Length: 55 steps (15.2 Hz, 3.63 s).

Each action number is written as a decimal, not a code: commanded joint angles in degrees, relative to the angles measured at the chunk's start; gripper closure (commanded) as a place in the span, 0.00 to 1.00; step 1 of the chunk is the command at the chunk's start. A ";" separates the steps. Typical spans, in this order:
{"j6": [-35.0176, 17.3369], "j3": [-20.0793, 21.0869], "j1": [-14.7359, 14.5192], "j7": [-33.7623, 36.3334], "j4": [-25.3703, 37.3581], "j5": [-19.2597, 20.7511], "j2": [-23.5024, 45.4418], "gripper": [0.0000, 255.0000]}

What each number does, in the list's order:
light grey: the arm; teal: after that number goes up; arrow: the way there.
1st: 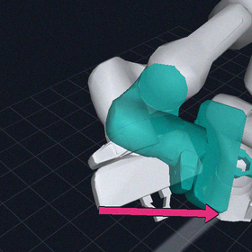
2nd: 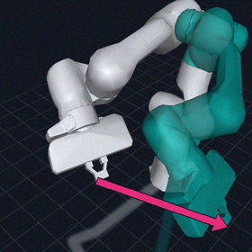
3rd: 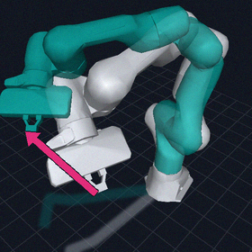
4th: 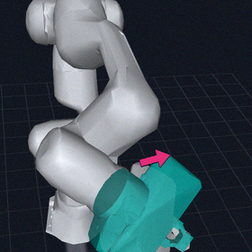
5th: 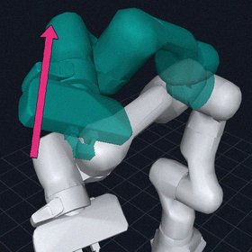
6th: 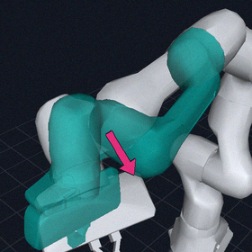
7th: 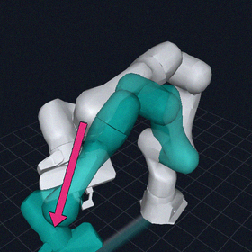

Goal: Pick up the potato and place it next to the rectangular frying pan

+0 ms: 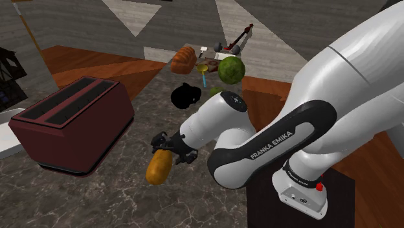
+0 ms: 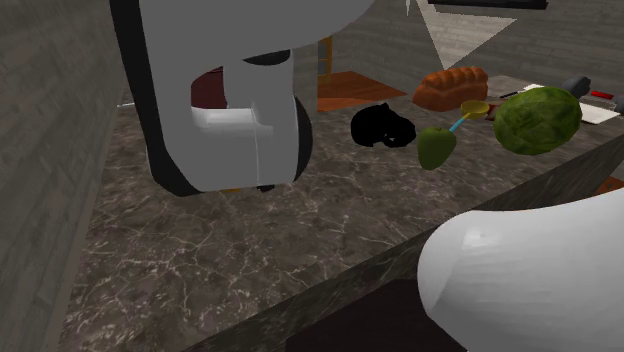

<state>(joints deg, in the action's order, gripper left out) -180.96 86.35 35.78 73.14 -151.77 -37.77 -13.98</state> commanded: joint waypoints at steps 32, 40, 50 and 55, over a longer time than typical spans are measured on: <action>15.26 -20.54 -17.38 -3.29 3.35 -4.50 -11.07 1.00; 23.92 -26.64 -20.50 -3.09 5.76 -4.04 -17.11 1.00; 26.42 -10.31 -3.47 7.26 19.64 5.26 -12.32 1.00; 28.48 10.08 17.26 12.80 31.81 8.67 -12.34 1.00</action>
<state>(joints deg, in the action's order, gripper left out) -153.43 92.17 48.53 84.85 -122.99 -29.54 -25.85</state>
